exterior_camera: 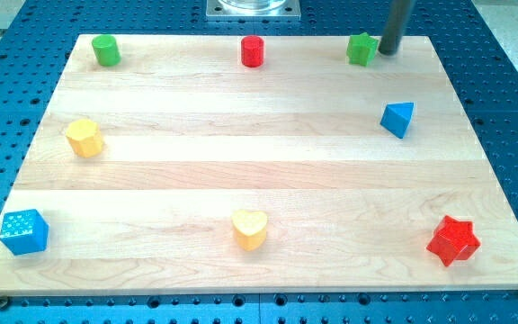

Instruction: Push the green star parallel to the triangle

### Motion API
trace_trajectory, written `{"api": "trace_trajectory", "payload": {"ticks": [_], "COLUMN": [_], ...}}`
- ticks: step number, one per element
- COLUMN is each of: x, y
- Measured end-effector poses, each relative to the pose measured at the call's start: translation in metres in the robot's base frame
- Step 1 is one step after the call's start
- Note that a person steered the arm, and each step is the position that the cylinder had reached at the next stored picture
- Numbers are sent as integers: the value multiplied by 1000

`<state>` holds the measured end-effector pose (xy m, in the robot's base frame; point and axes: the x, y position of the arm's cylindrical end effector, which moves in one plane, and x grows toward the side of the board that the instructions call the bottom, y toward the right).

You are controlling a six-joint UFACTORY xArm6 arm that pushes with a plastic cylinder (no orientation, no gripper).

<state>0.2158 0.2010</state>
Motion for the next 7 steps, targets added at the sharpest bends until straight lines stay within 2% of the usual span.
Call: {"api": "trace_trajectory", "payload": {"ticks": [1, 2, 3, 4, 5, 7], "x": [31, 71, 89, 105, 95, 99], "y": [-100, -110, -61, -139, -236, -198]}}
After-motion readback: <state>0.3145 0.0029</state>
